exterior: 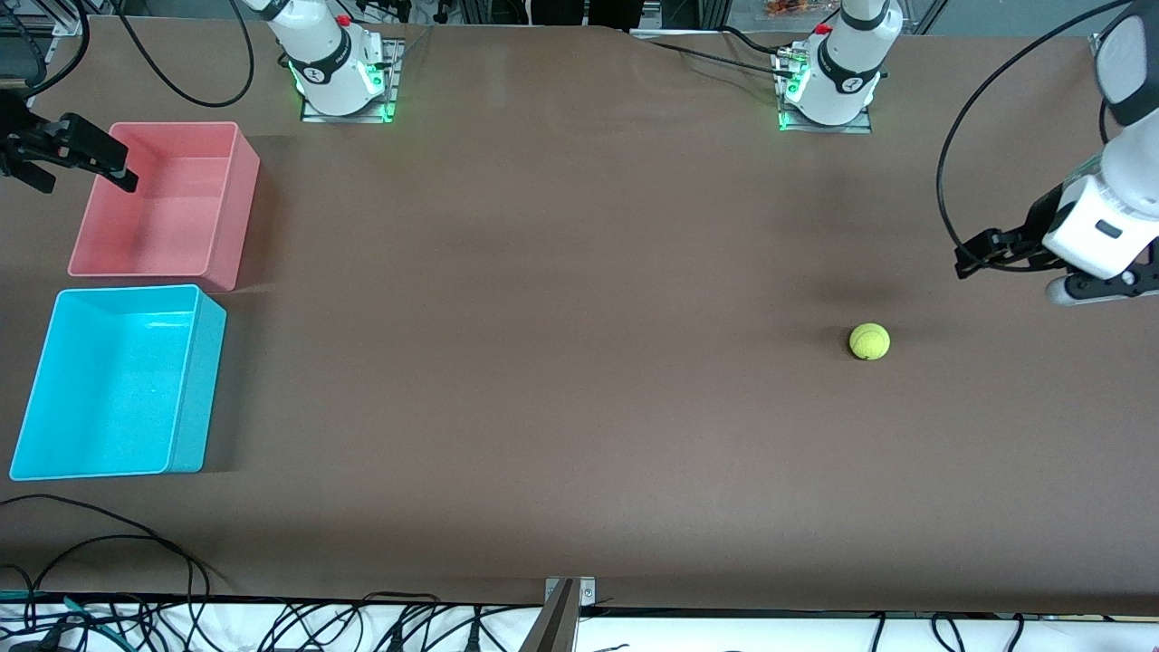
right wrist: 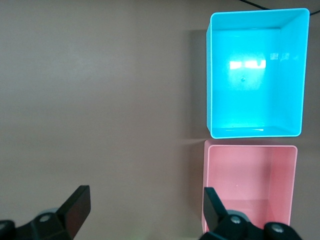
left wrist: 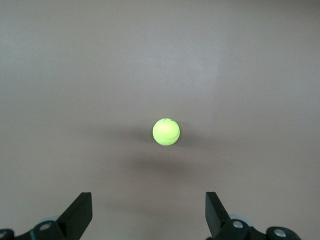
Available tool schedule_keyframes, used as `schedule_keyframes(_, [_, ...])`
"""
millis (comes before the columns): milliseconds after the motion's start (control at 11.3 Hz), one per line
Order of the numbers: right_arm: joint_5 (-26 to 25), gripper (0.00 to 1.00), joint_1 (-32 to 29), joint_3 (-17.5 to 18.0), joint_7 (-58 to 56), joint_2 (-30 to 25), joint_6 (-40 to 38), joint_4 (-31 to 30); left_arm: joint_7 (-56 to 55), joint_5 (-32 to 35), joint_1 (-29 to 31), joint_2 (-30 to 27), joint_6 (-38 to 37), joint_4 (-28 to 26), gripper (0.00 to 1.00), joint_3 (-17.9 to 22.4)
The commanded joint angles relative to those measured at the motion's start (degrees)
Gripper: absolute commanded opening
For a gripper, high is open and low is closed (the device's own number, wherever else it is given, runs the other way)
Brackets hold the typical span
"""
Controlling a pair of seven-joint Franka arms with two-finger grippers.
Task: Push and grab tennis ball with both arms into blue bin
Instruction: 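Move the left gripper down beside the tennis ball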
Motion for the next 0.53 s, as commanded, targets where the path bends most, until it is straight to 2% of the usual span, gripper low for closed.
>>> schedule_keyframes(0, [1.1,1.00,-0.1,0.1,0.6,0.1,-0.1,0.8,0.0,-0.4,1.5,-0.9,5.7,-5.5,1.00,-0.4])
schedule_keyframes(176, [1.0,1.00,-0.1,0.1,0.7,0.0,-0.2,0.8,0.1,-0.4,1.5,-0.7,14.0,-10.7,1.00,-0.4])
schedule_keyframes(441, [1.0,1.00,-0.1,0.1,0.7,0.1,0.0,0.7,0.1,-0.4,1.6,-0.1,20.0,-15.2,1.00,-0.4])
